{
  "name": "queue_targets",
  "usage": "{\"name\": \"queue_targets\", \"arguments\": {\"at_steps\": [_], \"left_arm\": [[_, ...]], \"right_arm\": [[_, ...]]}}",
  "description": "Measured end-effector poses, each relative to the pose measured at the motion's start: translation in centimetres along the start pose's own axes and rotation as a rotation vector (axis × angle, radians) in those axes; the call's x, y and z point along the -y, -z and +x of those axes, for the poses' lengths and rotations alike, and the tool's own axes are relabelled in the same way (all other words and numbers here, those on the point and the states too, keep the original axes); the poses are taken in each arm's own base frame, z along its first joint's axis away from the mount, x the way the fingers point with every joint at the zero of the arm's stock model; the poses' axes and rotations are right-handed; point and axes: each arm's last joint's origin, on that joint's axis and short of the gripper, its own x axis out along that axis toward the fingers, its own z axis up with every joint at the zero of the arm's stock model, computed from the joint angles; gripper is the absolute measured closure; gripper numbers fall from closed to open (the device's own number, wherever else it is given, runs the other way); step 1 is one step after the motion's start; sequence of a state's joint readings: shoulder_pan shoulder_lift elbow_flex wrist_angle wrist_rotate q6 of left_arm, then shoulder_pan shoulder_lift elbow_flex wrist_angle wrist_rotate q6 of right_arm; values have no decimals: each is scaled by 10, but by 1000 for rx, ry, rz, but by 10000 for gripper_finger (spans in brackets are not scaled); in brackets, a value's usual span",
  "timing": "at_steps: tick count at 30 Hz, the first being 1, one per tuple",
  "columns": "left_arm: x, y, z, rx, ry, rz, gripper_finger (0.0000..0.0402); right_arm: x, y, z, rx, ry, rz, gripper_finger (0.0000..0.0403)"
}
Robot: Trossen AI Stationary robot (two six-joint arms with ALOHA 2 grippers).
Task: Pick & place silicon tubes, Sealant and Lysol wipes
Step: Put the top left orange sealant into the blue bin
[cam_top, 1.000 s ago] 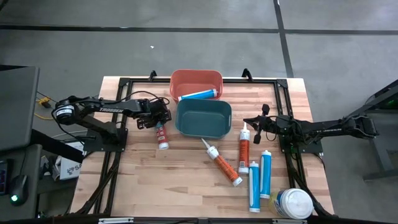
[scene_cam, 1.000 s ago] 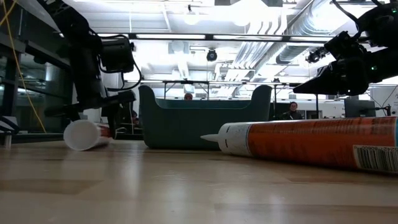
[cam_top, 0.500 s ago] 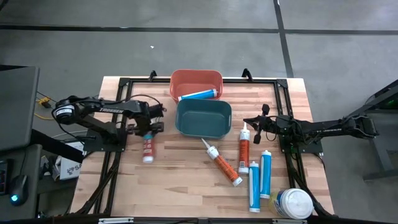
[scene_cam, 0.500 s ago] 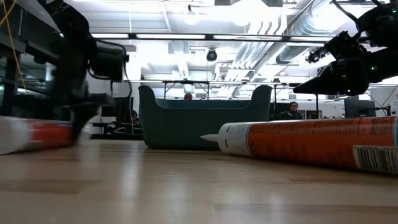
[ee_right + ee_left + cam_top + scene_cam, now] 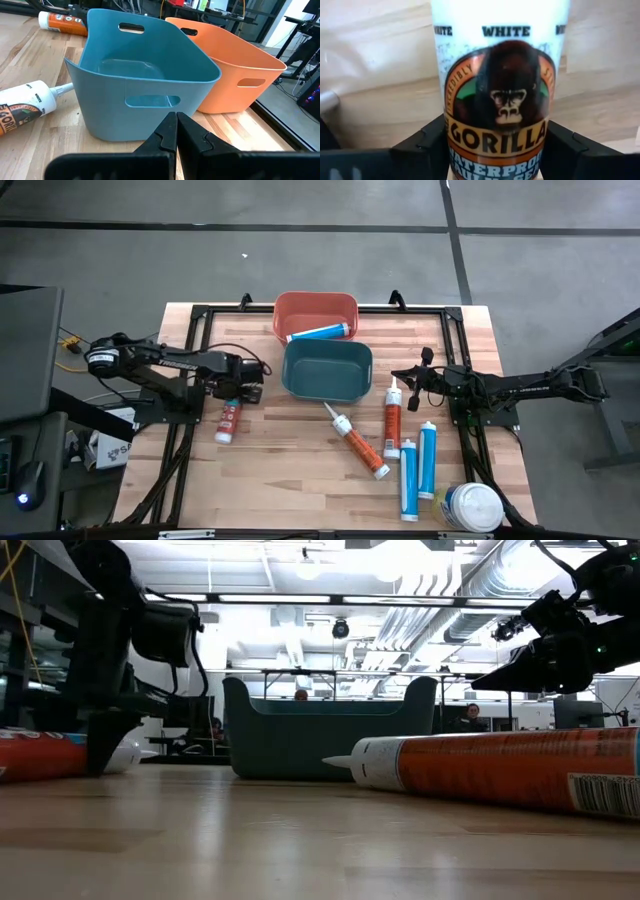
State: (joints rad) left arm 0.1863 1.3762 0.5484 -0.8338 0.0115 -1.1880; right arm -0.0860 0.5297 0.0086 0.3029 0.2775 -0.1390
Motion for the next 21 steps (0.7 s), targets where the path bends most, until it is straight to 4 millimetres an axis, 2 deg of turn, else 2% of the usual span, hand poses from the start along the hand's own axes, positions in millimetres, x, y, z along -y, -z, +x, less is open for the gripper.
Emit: {"name": "queue_targets", "arguments": {"at_steps": [3,21], "left_arm": [[2,4,0,26,-8,39,207],[5,8,-6,63,-6,121,210]], "right_arm": [[0,0,0,0,0,0,402],[0,0,0,0,0,0,402]]}}
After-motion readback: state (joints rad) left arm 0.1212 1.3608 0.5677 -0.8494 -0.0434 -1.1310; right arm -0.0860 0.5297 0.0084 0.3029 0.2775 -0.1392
